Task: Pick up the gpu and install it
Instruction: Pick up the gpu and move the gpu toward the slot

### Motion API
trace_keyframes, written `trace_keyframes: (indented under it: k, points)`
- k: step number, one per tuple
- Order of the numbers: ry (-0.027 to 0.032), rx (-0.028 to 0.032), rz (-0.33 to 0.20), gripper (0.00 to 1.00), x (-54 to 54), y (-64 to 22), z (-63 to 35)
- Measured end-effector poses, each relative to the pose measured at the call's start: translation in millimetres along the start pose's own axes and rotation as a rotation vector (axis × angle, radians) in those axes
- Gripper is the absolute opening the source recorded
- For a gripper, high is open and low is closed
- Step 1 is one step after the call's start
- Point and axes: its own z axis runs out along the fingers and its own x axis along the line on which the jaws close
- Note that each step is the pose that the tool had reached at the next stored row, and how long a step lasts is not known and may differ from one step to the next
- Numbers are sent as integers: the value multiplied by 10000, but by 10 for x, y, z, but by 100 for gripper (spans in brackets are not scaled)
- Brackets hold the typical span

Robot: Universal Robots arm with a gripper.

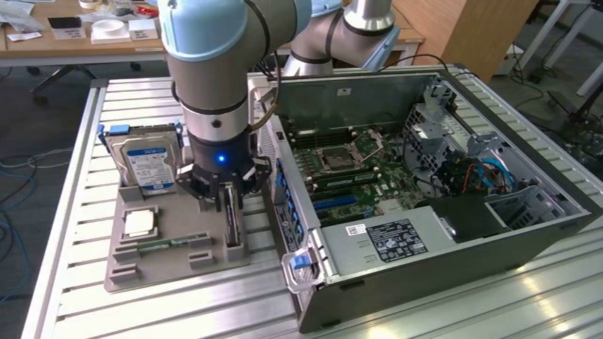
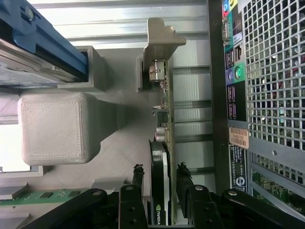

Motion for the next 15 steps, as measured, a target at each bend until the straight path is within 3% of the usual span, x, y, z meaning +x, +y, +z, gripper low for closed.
trace_keyframes:
  k: [15]
  points:
    - [-3,-3,1,42,2,13,11]
